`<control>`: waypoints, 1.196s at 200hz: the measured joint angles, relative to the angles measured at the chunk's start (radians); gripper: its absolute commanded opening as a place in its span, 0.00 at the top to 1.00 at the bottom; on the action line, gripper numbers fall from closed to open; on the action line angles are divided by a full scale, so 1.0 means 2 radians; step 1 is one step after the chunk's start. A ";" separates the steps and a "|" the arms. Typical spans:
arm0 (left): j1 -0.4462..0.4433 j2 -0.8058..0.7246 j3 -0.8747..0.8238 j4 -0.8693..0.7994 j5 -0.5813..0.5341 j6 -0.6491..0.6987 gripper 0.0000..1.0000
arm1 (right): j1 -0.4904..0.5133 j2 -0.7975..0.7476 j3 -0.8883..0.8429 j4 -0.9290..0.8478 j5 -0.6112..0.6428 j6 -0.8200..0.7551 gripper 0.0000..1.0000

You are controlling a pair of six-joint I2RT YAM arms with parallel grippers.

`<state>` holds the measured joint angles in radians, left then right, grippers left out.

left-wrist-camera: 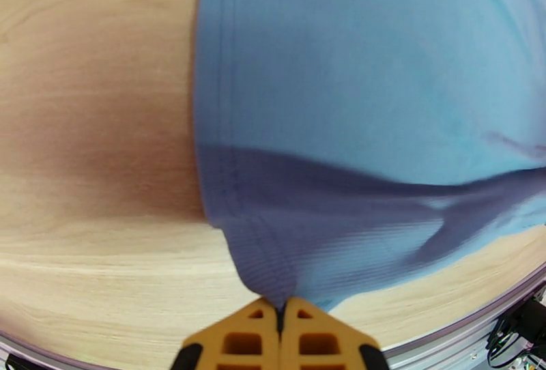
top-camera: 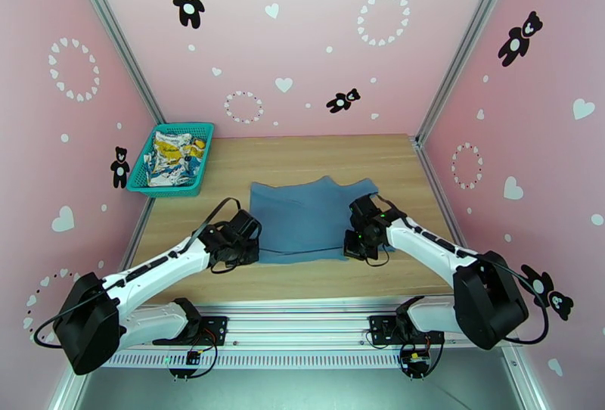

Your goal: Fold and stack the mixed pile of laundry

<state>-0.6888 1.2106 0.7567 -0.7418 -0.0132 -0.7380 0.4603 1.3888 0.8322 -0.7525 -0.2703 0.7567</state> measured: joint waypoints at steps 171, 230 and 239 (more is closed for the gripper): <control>0.089 0.147 0.093 0.061 0.004 0.065 1.00 | -0.055 0.158 0.164 -0.060 0.005 -0.119 0.52; 0.092 0.181 0.098 0.090 0.008 0.068 1.00 | -0.202 0.011 0.090 -0.089 0.007 -0.139 0.49; 0.092 0.181 0.098 0.092 0.008 0.068 1.00 | -0.230 -0.016 0.067 -0.094 0.005 -0.139 0.49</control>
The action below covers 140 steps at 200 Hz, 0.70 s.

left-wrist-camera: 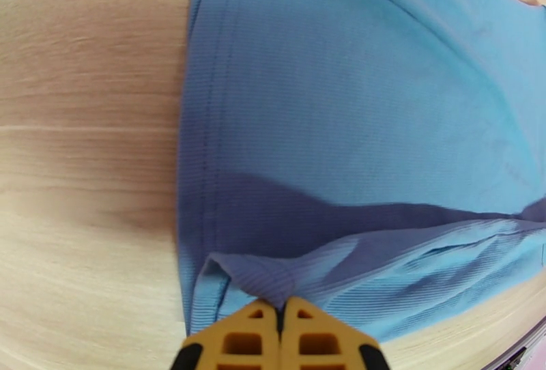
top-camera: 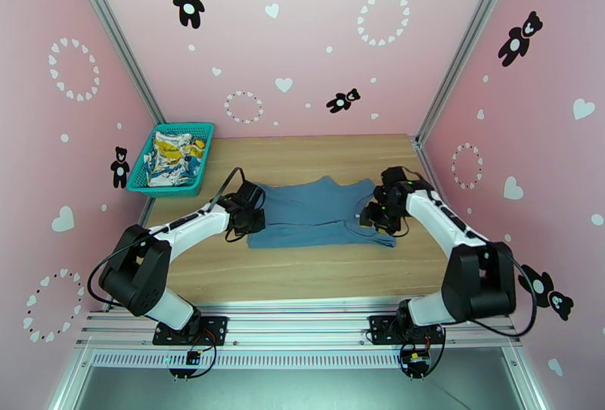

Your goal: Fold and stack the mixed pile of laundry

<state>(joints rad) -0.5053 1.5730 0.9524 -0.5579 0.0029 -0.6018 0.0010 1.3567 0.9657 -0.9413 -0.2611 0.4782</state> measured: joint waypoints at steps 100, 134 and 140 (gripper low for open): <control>0.001 0.000 0.000 0.001 0.001 0.008 1.00 | -0.092 -0.018 -0.106 0.039 -0.041 0.020 0.60; 0.001 0.005 0.000 0.001 0.000 0.013 1.00 | -0.092 0.014 -0.102 0.064 -0.034 0.018 0.75; 0.001 0.006 0.000 0.001 0.000 0.013 1.00 | -0.092 0.021 -0.099 0.065 -0.032 0.017 0.78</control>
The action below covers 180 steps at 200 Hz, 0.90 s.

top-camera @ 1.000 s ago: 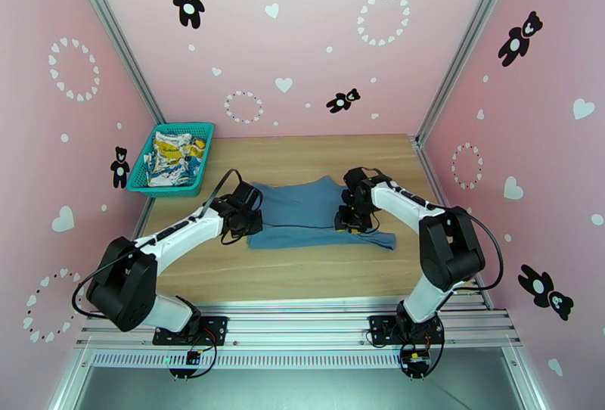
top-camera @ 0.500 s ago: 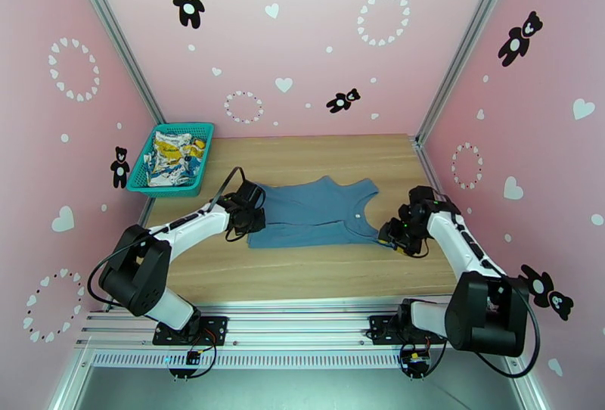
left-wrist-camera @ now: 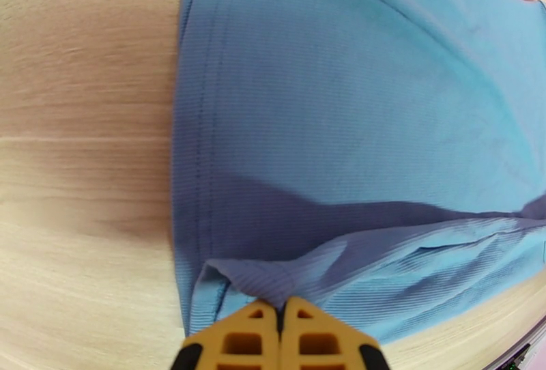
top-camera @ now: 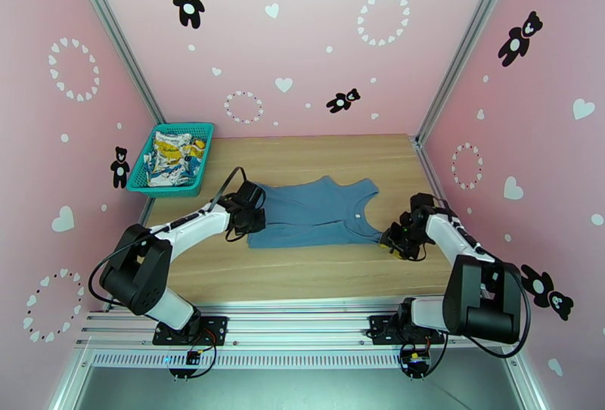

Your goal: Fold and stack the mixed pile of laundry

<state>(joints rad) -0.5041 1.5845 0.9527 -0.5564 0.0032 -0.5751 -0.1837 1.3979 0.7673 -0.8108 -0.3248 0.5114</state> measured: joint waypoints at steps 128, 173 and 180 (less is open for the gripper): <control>0.013 0.015 0.010 0.002 0.000 0.003 1.00 | 0.000 0.070 0.083 0.002 0.021 -0.020 0.87; 0.013 0.027 0.010 0.002 -0.007 0.000 0.61 | 0.000 0.038 0.085 -0.018 0.046 -0.027 0.52; 0.013 0.027 0.010 0.002 -0.011 -0.002 0.57 | 0.000 0.023 0.080 -0.019 0.050 -0.027 0.51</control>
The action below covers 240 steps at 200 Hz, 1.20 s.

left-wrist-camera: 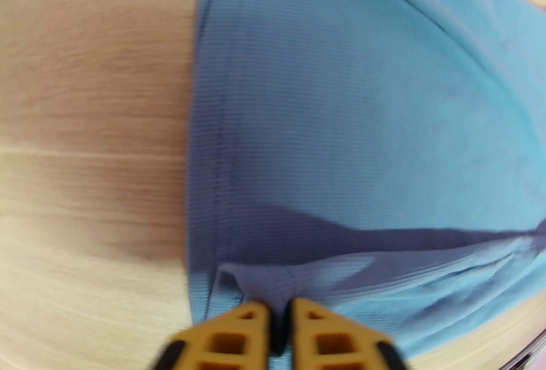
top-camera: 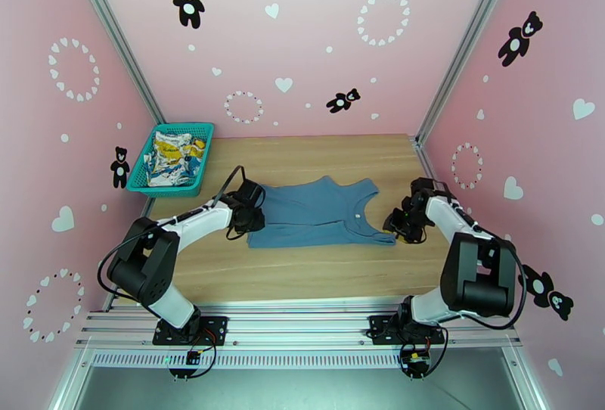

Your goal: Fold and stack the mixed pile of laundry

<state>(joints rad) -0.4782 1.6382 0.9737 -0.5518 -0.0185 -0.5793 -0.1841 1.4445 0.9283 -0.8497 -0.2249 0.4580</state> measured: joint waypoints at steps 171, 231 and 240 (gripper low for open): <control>-0.044 -0.113 -0.062 -0.031 0.006 0.003 0.59 | 0.000 0.043 -0.004 0.027 -0.010 0.011 0.94; -0.048 -0.090 -0.078 0.007 0.018 -0.013 0.57 | 0.000 0.103 0.022 0.043 -0.002 0.006 0.95; -0.047 -0.079 -0.084 0.015 0.017 -0.017 0.57 | 0.000 0.113 0.022 0.046 0.001 0.006 0.95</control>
<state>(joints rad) -0.5720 1.4811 0.8062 -0.5213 0.0147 -0.6140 -0.1844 1.6699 0.9726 -0.7570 -0.2234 0.4690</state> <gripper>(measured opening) 0.425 0.057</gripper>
